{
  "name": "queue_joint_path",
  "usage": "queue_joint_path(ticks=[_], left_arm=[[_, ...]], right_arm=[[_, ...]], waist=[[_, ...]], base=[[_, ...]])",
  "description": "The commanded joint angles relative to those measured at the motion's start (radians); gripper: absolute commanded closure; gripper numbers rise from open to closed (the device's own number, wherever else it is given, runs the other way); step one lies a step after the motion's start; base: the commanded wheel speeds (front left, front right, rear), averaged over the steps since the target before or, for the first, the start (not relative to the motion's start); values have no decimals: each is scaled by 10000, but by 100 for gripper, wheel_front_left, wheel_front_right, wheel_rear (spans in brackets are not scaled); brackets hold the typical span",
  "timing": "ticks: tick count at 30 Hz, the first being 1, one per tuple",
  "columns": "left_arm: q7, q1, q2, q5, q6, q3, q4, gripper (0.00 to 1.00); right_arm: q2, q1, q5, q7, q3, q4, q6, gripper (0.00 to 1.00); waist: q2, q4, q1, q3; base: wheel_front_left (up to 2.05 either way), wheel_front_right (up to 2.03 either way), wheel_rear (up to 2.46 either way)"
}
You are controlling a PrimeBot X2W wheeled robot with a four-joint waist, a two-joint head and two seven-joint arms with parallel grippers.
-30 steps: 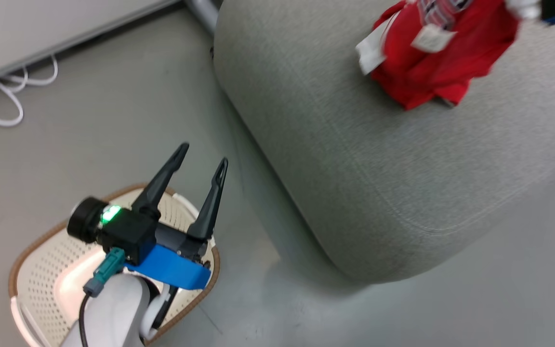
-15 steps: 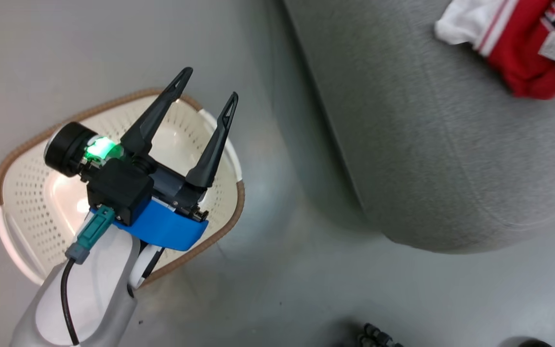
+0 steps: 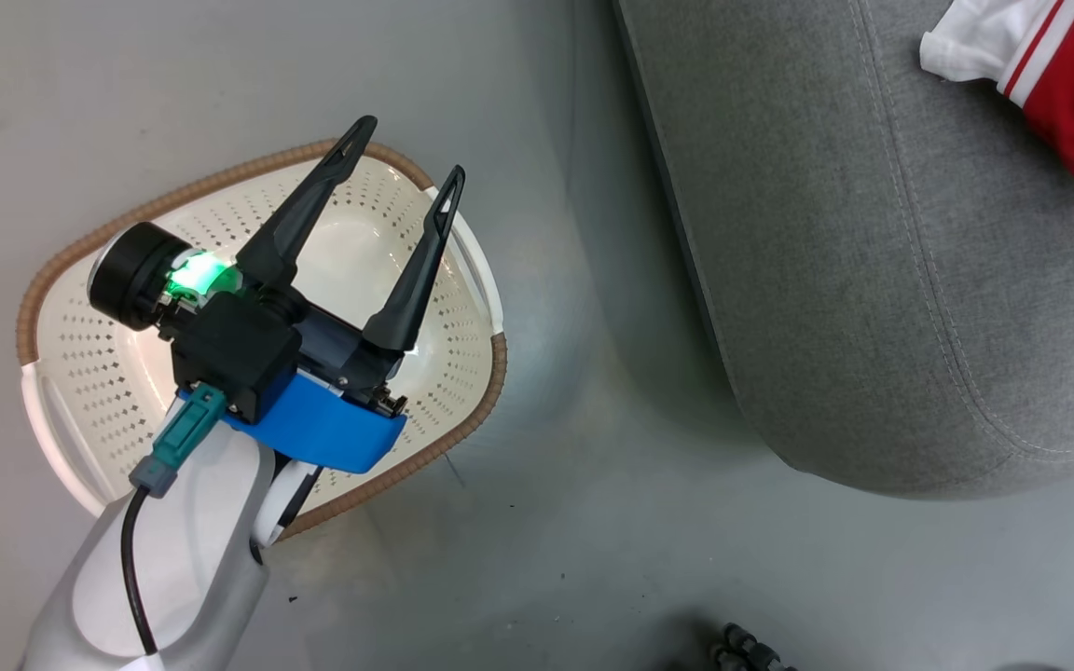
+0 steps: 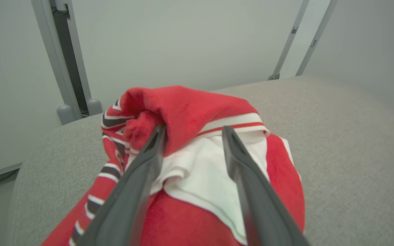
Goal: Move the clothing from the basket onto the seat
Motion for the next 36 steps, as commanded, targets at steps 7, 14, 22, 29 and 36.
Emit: queue_joint_path(ticks=[7, 14, 22, 29, 36], left_arm=[[-26, 131, -96, -8, -13, 89, 75, 0], [-26, 413, -447, -171, -14, 254, 176, 0], [-26, 1414, -1195, -457, -14, 811, 559, 0], [-26, 2691, -1808, -741, -14, 1813, 989, 0], [-28, 3671, -2168, -846, -14, 2818, 1362, 0]], right_arm=[[-135, 216, -86, -51, 100, -22, 1, 0], [-52, 602, -124, -49, 531, -275, 1, 0], [83, 2205, 106, -45, 1916, -1347, 1, 0], [335, 4061, 425, -44, 3338, -2110, 1, 0], [615, 5863, 920, -8, 4340, -2969, 1, 0]], waist=[[0, 83, -1, -346], [0, 222, -1, -932], [0, 772, -1, -2769], [0, 1346, -1, -4494], [0, 2019, -1, -5683]], base=[[0, 0, 0], [0, 0, 0], [0, 0, 0], [0, 0, 0], [0, 0, 0]])
